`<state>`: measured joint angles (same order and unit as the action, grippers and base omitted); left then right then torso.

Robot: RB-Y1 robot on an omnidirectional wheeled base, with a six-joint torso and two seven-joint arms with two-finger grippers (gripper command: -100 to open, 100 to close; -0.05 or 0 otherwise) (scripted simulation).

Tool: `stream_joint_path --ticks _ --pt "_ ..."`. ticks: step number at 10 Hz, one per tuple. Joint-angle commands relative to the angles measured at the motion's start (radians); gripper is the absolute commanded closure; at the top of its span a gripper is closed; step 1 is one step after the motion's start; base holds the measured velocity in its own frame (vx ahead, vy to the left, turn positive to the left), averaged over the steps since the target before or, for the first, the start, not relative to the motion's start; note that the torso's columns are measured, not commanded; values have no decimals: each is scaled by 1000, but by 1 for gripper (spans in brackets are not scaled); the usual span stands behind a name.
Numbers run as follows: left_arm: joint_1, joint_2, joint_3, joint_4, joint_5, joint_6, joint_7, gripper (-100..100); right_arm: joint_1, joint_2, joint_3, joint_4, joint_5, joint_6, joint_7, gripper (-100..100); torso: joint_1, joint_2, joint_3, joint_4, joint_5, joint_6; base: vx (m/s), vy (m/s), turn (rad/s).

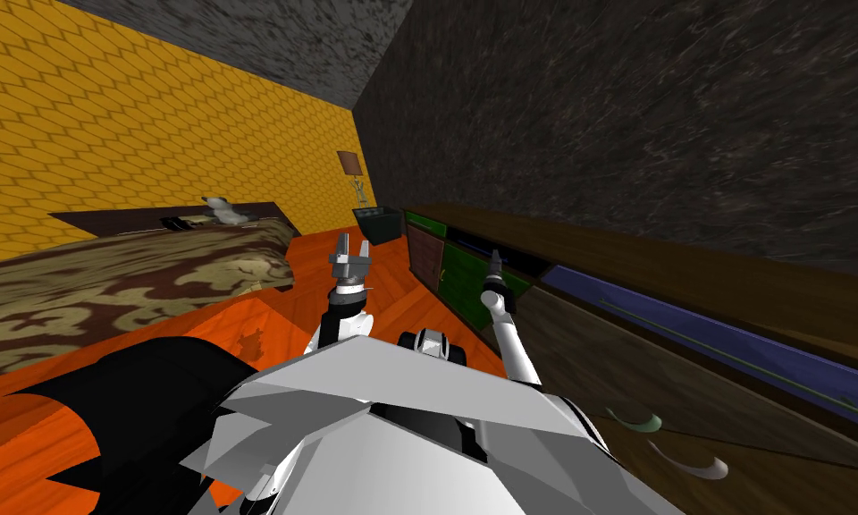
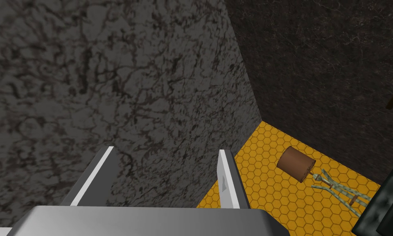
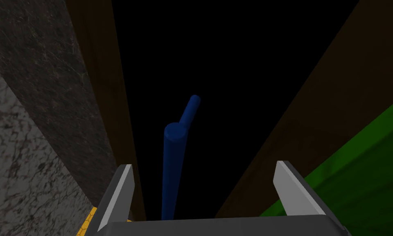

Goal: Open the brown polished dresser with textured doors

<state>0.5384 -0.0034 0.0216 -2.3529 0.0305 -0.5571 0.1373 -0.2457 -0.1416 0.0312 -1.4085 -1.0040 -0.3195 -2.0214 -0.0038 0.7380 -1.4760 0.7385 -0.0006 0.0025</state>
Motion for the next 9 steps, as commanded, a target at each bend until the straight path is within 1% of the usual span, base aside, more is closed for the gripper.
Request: stream_joint_path --ticks 1,4,5,7,9 --pt "0 0 0 0 0 0 0 0 -24 6 -8 -6 -16 72 4 -100 0 0 0 0 0 1 -69 -95 -12" --pt "0 0 0 0 0 0 0 0 -52 13 -13 -14 -35 166 9 -100 2 2 1 0 0 -2 -91 -128 0" --pt "0 0 0 0 0 0 0 0 -52 13 -13 -14 -35 166 9 -100 3 0 0 -1 0 -3 -47 -85 7" --pt "0 0 0 0 0 0 0 0 -71 18 -16 -19 -48 230 12 -100 7 -1 -1 -1 2 -3 -69 -77 2" --pt "0 0 0 0 0 0 0 0 -88 23 -20 -24 -60 287 17 -100 2 0 0 0 0 -2 -67 -112 8"
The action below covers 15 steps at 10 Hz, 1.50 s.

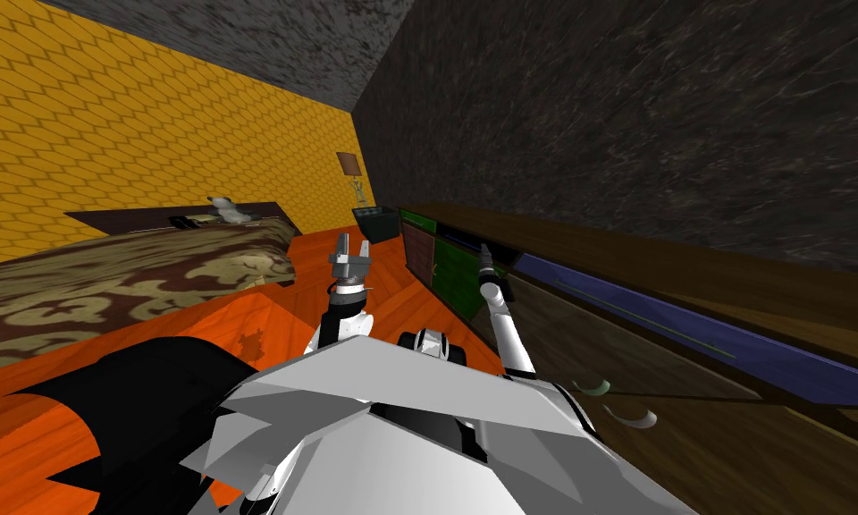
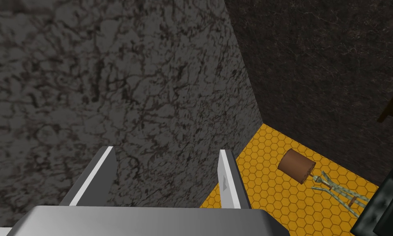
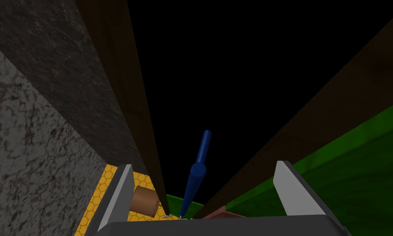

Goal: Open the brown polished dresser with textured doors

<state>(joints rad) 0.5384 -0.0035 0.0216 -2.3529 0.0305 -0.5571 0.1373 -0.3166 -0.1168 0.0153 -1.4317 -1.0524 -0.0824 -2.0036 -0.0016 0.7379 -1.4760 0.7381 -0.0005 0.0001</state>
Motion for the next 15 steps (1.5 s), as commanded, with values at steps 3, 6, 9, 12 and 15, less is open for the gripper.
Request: stream_joint_path --ticks 3,6,9,12,15 --pt "0 0 0 0 0 0 0 0 -33 3 -7 -4 -21 105 4 -100 2 1 0 0 1 0 -77 -98 3" --pt "0 0 0 0 0 0 0 0 -52 9 -10 -7 -33 171 10 -100 3 -1 -1 -1 1 0 -31 -60 3" --pt "0 0 0 0 0 0 0 0 -62 2 -26 -5 -30 179 4 -100 6 -5 -3 -1 2 0 37 10 -32" --pt "0 0 0 0 0 0 0 0 -69 2 -29 -8 -29 190 0 100 4 7 4 2 1 0 -68 56 -24" --pt "0 0 0 0 0 0 0 0 -77 4 -31 -12 -27 202 -4 100 4 7 5 4 2 0 -192 128 -28"
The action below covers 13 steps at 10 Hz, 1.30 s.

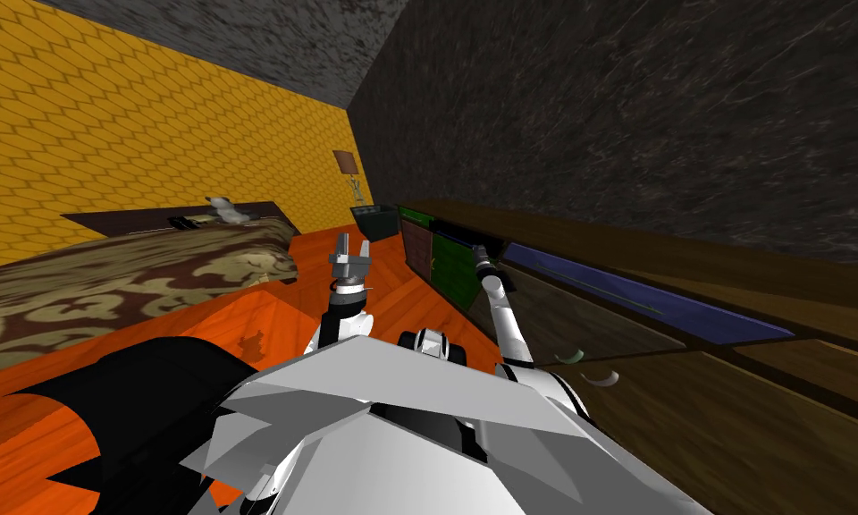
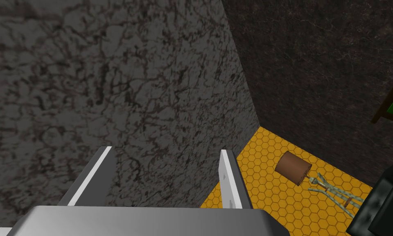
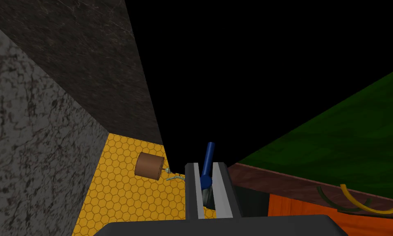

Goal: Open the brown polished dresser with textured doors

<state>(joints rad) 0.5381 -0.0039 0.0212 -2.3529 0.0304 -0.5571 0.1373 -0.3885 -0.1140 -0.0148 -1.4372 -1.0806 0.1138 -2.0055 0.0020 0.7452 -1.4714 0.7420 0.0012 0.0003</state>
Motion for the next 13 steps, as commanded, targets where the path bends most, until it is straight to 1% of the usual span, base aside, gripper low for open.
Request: stream_joint_path --ticks 1,2,5,6,9,10,11,13 --pt "0 0 0 0 0 0 0 0 0 -1 2 -1 -2 4 -2 100 -2 0 0 1 0 1 -101 63 2" --pt "0 0 0 0 0 0 0 0 -23 -20 -13 7 -3 44 -21 -100 -6 -5 -3 1 -1 1 -22 60 -114" --pt "0 0 0 0 0 0 0 0 -63 -48 -38 13 -5 99 -49 -100 -1 -10 -6 -4 -1 0 -1 89 -96" --pt "0 0 0 0 0 0 0 0 -90 -67 -55 17 -6 136 -68 -100 -2 -9 -6 -4 -1 0 -10 102 -169" --pt "0 0 0 0 0 0 0 0 -130 -95 -80 23 -8 191 -96 -100 -2 -7 -4 -4 -1 -1 -11 93 -85" --pt "0 0 0 0 0 0 0 0 -122 -93 -71 24 -15 173 -86 -100 -3 -7 -4 -4 -1 0 -8 36 -17" --pt "0 0 0 0 0 0 0 0 -123 -94 -71 24 -16 177 -87 0 -5 -7 -5 -4 -2 0 -2 7 -1" --pt "0 0 0 0 0 0 0 0 -123 -94 -71 25 -16 177 -87 0 -3 -8 -5 -4 -2 0 0 0 0"
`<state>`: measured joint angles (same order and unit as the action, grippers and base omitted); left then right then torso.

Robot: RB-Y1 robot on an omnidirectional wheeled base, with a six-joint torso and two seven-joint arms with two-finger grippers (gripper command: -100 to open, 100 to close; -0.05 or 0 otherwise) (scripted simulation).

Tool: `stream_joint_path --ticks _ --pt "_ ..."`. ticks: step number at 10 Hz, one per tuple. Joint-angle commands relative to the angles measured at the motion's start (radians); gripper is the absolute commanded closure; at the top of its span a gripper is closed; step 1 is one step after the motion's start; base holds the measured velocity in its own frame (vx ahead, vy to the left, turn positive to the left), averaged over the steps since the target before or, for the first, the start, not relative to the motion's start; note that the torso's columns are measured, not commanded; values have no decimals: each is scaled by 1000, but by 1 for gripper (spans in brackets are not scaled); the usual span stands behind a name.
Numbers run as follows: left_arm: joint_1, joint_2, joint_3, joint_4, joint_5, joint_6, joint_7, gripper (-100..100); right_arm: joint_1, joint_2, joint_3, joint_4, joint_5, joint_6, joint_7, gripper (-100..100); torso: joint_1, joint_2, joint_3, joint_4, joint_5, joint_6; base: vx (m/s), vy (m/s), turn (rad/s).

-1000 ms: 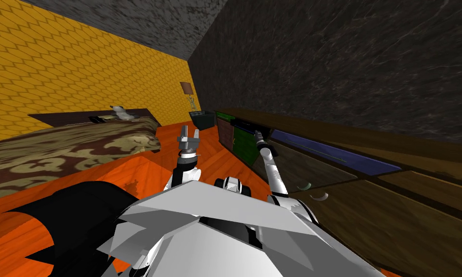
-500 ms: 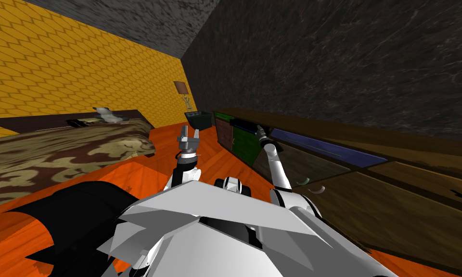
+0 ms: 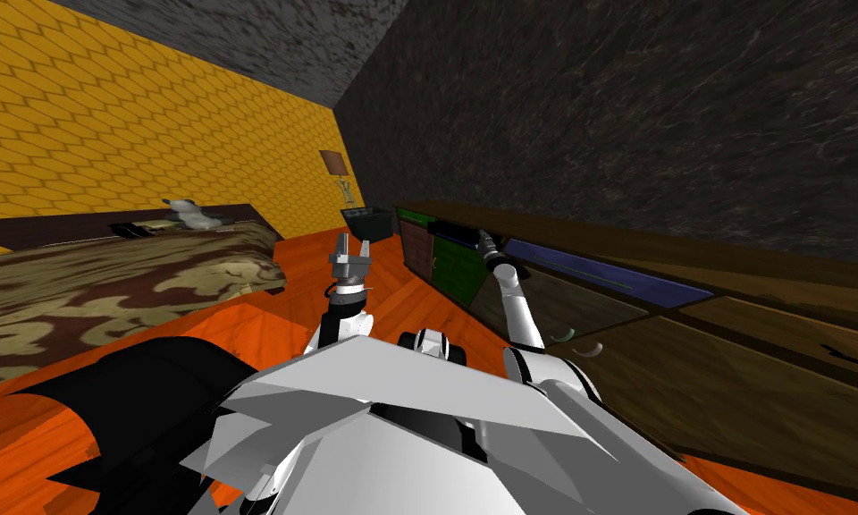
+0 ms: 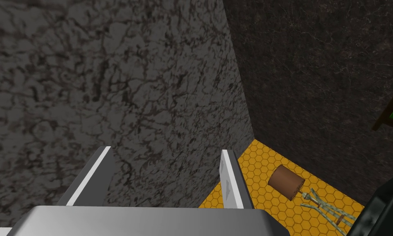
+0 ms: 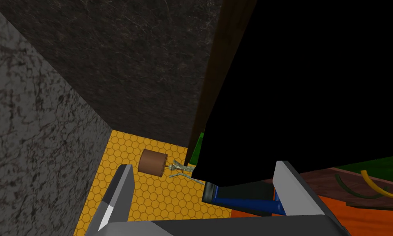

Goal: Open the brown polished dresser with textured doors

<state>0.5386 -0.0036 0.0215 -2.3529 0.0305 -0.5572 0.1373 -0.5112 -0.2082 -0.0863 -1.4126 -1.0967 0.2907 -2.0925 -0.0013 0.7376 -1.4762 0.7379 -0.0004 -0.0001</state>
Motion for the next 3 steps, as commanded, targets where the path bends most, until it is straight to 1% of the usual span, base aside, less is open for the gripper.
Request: stream_joint_path --ticks 1,3 --pt "0 0 0 0 0 0 0 0 0 0 0 0 0 0 0 0 1 0 0 0 0 0 0 0 0" --pt "0 0 0 0 0 0 0 0 0 0 0 0 0 0 0 0 1 0 0 0 0 0 0 0 0"
